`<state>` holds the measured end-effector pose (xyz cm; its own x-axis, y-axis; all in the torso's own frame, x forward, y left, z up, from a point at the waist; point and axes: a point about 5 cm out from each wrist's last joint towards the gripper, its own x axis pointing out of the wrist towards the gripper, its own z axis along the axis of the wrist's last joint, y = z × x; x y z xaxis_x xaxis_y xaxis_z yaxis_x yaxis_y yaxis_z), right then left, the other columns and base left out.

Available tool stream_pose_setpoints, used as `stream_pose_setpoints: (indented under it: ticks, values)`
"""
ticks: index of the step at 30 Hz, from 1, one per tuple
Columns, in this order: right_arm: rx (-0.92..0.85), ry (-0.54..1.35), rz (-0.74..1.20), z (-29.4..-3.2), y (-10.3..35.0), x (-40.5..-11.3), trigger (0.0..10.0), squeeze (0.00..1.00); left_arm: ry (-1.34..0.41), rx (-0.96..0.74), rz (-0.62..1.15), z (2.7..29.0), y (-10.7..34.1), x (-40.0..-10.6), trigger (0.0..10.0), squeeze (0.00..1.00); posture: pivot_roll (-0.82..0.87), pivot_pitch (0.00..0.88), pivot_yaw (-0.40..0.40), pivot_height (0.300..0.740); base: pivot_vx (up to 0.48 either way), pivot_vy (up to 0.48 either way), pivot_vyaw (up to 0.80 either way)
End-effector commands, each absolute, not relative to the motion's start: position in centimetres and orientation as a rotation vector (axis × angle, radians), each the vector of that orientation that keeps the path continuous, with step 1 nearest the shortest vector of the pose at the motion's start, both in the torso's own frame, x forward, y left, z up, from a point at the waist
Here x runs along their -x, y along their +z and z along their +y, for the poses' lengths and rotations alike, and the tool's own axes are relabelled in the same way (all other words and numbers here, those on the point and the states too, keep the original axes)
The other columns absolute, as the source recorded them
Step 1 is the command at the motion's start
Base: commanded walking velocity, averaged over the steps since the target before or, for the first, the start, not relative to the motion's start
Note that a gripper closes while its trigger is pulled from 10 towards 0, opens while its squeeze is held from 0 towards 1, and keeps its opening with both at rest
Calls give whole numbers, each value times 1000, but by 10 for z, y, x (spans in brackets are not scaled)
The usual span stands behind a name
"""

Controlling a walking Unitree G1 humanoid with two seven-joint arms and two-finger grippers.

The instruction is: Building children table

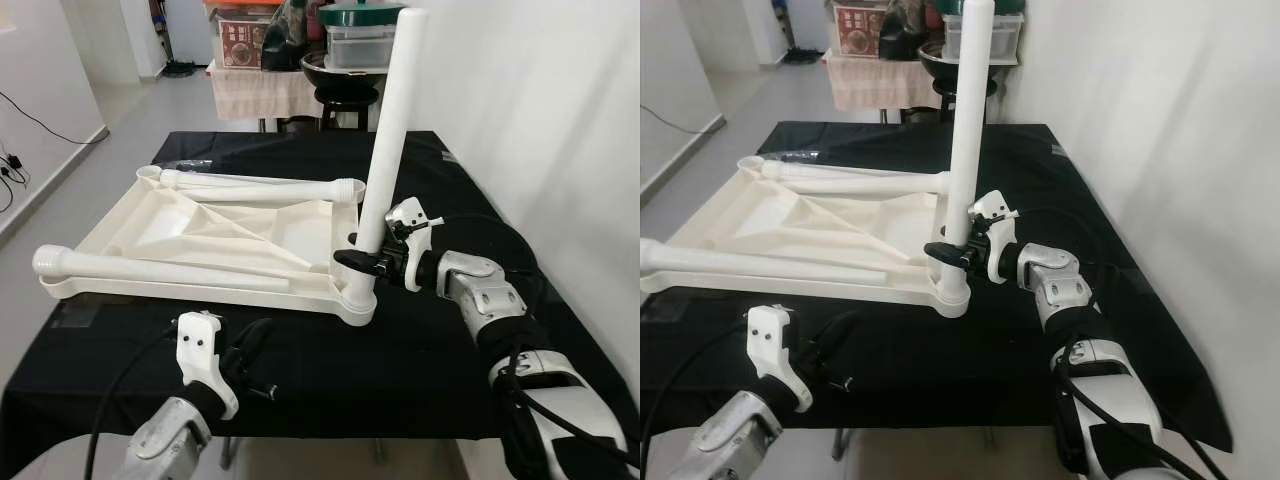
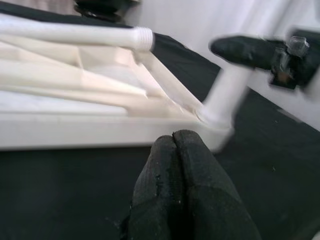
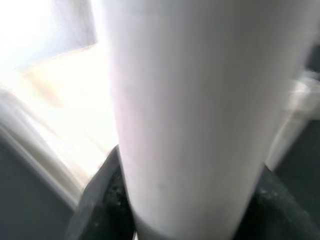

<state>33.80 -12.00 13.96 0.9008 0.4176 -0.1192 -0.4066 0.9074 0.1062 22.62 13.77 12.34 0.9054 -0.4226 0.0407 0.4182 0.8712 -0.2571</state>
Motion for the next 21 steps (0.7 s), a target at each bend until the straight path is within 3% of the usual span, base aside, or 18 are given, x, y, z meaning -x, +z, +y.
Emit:
stream_pose_setpoints:
  ticks: [1, 11, 12, 14, 15, 21]
  values:
    - [-128, 327, 311, -108, 115, -311, 0, 0, -446, 261, 16, 141, 126, -228, 10000, 0, 7, 0, 3, 740, 0, 0, 0]
    - [-28, 376, 314, -102, 115, -325, 0, 0, -461, 258, 22, 139, 125, -230, 10000, 0, 26, 0, -10, 740, 0, 0, 0]
    - [2, 386, 301, -102, 120, -330, 10000, 0, -441, 260, 15, 140, 125, -230, 10000, 0, 34, 0, -15, 740, 0, 0, 0]
    - [8, 393, 290, -103, 123, -334, 10000, 0, -436, 261, 13, 139, 126, -230, 10000, 0, 34, 0, -15, 740, 0, 0, 0]
    - [5, 411, 261, -104, 132, -335, 10000, 1000, -436, 262, 13, 139, 125, -230, 10000, 0, 33, 0, -15, 740, 0, 0, 0]
    - [-12, 578, 150, -103, 160, -342, 10000, 1000, -445, 266, 16, 137, 125, -230, 10000, 0, 34, 0, -20, 740, 0, 0, 0]
